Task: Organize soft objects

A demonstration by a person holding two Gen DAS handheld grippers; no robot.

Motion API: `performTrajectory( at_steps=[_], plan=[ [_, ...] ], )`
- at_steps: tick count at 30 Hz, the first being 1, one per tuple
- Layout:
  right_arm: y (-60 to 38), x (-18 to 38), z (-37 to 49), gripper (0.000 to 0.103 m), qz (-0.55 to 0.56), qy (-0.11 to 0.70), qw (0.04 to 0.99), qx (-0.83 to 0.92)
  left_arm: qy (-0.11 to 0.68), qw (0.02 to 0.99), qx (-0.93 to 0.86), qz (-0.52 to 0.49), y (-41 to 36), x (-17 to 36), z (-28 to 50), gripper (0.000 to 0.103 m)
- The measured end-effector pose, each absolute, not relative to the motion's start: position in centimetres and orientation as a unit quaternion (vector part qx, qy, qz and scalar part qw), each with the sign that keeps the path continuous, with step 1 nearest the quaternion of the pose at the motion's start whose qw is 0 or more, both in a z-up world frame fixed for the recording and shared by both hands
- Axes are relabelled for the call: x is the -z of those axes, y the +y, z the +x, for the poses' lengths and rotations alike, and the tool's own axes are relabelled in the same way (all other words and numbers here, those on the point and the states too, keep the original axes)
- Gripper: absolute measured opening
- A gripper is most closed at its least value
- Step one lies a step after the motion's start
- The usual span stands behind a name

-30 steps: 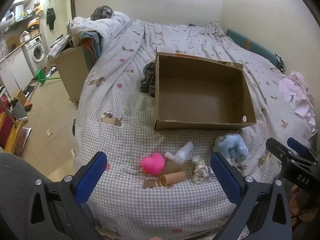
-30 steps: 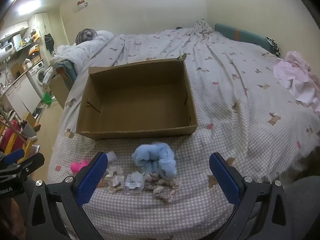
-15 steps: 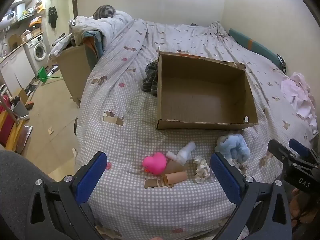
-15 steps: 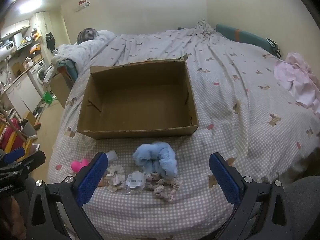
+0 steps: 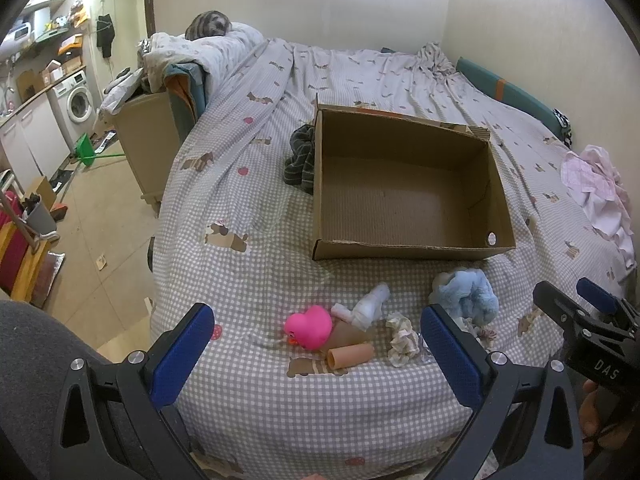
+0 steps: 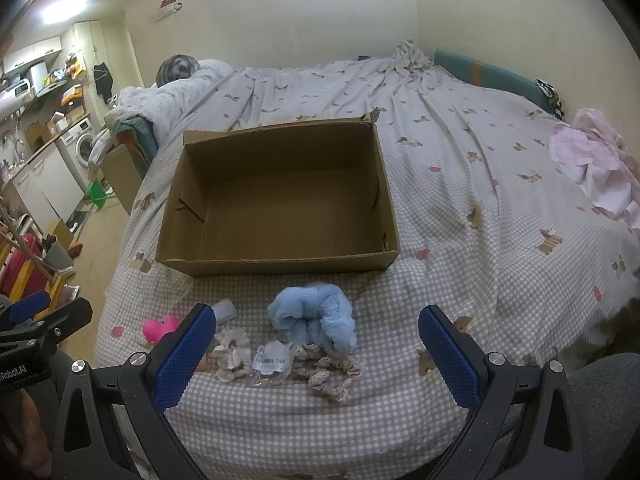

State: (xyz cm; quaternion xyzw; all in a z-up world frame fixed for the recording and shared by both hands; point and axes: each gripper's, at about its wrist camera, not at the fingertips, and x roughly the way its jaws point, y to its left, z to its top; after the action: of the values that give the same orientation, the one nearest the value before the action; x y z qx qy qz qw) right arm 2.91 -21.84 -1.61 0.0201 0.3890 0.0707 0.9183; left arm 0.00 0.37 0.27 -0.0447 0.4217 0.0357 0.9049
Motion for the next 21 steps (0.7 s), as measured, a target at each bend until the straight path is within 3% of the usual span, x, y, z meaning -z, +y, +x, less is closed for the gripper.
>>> performTrajectory(
  at_steps=[21],
  plan=[
    [-21.75,1.62,2.79,0.103,0.019,0.387,0.919,-0.073,0.422,0.905,-0.035,-0.044,0.34,-0.24,-0.03,0.103]
  ],
)
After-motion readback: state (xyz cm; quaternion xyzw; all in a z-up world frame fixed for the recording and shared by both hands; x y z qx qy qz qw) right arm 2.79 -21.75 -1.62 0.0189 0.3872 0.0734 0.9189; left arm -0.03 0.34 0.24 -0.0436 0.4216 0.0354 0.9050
